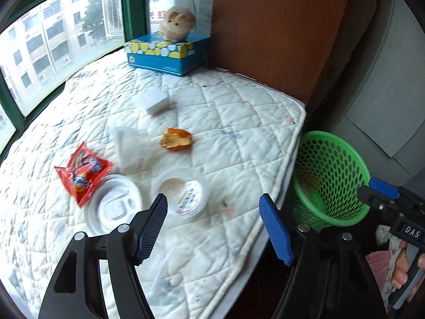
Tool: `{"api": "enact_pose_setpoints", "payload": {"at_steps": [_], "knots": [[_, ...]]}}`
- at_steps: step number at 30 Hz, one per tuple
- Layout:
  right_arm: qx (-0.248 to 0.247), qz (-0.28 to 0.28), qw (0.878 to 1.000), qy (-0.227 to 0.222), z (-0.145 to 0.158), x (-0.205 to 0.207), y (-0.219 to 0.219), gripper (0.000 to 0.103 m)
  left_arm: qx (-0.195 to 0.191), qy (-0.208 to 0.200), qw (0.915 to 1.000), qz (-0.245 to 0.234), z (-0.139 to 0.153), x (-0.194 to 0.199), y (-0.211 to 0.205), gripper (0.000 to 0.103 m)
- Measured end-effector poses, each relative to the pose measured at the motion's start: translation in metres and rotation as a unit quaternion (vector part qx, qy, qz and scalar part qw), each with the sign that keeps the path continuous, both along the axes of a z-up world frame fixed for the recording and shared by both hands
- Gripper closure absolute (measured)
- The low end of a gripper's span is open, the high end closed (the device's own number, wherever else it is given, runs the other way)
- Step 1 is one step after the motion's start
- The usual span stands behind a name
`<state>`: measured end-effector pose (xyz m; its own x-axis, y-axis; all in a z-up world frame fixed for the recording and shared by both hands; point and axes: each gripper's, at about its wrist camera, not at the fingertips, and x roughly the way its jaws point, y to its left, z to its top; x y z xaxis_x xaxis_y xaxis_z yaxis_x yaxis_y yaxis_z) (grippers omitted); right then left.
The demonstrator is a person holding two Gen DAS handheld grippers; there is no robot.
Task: Collect trash
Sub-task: 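Return both grippers to the mattress and grasp the clear tray with the left gripper, then grasp the round clear tub with the right gripper while the left gripper carries the tray toward the basket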
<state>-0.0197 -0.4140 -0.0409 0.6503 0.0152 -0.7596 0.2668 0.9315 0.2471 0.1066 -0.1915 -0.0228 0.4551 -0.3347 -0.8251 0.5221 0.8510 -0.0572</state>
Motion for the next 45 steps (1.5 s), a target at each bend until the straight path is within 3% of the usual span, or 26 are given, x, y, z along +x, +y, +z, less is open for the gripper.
{"api": "enact_pose_setpoints", "payload": {"at_steps": [5,11,28,30,45], "knots": [[0.001,0.032,0.999,0.0,0.001,0.018,0.023,0.03,0.014,0.0,0.9998,0.012,-0.009,-0.001,0.05,0.032],[0.0,0.069,0.998,0.003,0.0,0.036,0.048,0.029,0.033,0.005,0.9994,0.007,-0.029,-0.003,0.08,0.031],[-0.012,0.136,0.99,0.024,-0.013,0.065,0.093,0.028,0.04,0.036,0.9984,-0.015,-0.065,0.002,0.084,0.031],[-0.011,0.142,0.99,0.026,-0.014,0.068,0.097,0.028,0.039,0.038,0.9984,-0.019,-0.067,0.001,0.084,0.039],[-0.022,0.202,0.978,0.038,-0.027,0.108,0.135,0.028,-0.001,0.022,0.9996,-0.017,-0.043,-0.009,0.113,0.043]]}}
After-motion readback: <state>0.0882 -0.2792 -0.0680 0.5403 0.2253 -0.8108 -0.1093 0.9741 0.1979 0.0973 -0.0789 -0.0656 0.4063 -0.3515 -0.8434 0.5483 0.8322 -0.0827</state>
